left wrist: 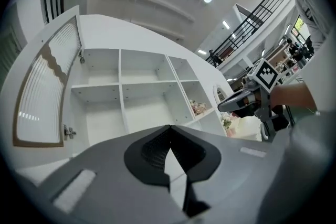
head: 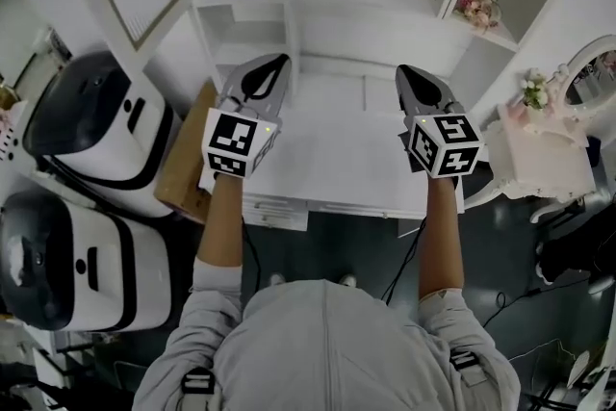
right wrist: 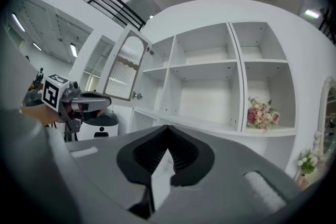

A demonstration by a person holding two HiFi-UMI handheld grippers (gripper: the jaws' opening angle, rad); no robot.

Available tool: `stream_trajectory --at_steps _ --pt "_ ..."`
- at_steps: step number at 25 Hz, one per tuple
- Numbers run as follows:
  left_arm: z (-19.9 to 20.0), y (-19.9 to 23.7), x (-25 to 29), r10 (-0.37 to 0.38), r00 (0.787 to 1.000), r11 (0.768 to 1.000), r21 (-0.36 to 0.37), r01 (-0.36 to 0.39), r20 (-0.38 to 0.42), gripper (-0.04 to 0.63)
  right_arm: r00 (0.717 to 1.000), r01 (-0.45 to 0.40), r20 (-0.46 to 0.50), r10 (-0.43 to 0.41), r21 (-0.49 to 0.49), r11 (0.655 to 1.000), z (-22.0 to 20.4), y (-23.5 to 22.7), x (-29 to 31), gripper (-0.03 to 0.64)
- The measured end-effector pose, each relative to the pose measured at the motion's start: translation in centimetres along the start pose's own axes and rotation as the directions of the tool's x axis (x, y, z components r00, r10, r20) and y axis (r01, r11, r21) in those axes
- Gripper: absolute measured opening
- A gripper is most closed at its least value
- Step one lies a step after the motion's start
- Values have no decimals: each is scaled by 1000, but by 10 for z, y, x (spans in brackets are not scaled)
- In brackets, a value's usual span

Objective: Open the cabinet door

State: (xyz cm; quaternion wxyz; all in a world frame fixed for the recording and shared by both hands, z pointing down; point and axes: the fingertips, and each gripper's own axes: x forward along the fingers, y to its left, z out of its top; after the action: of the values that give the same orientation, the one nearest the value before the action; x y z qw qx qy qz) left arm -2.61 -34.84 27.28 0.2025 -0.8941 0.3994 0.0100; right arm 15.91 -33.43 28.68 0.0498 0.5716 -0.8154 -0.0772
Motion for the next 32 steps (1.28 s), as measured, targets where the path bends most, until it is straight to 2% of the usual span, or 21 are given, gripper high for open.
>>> stream_trajectory --at_steps 6,10,14,22,32 --pt "-16 -31 5 -52 998 999 -15 51 -25 17 999 46 -20 -46 2 999 -17 -15 -29 2" --pt "-20 -40 0 -66 998 992 -105 66 -5 17 997 70 -29 -70 3 998 -25 -17 -43 2" --pt "-22 -41 -4 -52 998 996 -78 50 -21 17 997 70 -36 -69 46 996 -33 -15 -50 2" --pt "-30 -45 -4 -50 998 999 -9 50 -39 17 998 35 -53 -34 28 999 -33 -1 -41 0" --pt "-27 -46 -5 -59 998 998 0 59 -28 17 998 34 -59 -33 11 999 -35 7 -35 0"
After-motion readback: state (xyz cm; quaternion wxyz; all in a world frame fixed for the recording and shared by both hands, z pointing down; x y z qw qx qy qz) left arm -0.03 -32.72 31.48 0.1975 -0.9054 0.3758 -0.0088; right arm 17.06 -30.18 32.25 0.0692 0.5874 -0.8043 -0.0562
